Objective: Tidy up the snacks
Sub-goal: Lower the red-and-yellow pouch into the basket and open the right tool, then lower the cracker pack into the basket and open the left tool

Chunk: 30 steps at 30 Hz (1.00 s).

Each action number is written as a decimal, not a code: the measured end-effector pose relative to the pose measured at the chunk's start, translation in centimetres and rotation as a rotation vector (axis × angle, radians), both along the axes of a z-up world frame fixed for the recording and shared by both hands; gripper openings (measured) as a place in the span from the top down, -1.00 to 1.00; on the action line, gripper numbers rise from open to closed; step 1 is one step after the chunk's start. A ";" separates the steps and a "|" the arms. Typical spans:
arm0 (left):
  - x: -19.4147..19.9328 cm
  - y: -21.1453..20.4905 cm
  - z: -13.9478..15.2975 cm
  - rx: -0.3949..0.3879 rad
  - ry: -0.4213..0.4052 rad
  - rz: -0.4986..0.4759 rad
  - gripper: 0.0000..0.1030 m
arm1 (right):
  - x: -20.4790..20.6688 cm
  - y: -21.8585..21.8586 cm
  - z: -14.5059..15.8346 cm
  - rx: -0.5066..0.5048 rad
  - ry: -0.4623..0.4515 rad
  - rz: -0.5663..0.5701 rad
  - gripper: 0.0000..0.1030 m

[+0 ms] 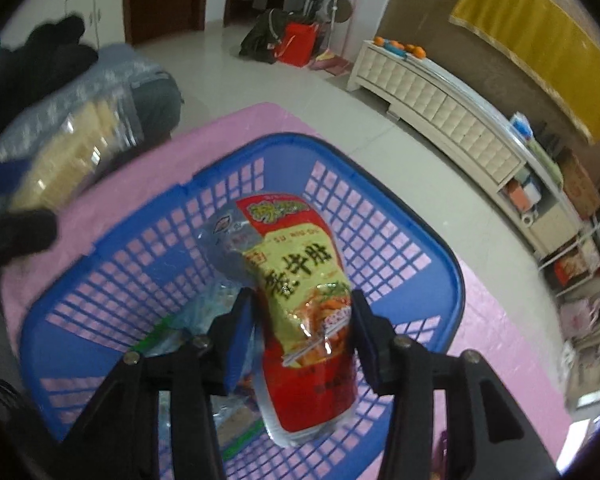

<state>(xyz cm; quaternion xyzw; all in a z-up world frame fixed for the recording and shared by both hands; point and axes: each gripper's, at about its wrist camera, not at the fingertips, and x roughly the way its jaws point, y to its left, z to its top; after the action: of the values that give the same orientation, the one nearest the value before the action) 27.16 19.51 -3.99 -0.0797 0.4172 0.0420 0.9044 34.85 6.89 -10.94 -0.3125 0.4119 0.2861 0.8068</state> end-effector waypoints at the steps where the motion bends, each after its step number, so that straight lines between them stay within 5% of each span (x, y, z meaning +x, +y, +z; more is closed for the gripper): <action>1: -0.1 0.3 -0.1 -0.002 0.000 0.001 0.22 | 0.0 0.1 -0.1 -0.017 -0.015 0.008 -0.43; 3: -0.4 0.5 -0.2 -0.005 0.003 0.003 0.22 | -0.2 0.4 -0.3 -0.046 -0.015 0.033 -0.73; 5: -0.6 0.5 -0.3 -0.004 0.010 0.004 0.22 | -0.8 0.2 0.1 -0.053 -0.047 0.033 -0.78; 20: -2.9 -1.6 2.1 -0.014 0.001 -0.049 0.22 | -4.1 -9.0 7.0 0.252 0.060 -0.243 -0.81; 30: -2.1 -5.3 1.9 -0.026 0.021 -0.121 0.22 | -4.8 -12.8 8.0 0.342 0.085 -0.370 -0.81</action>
<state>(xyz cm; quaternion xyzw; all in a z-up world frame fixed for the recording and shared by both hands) 25.07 14.18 -2.06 -0.0657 0.4311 -0.0172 0.8997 30.06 -5.90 -2.92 -0.0783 0.4412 0.2121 0.8685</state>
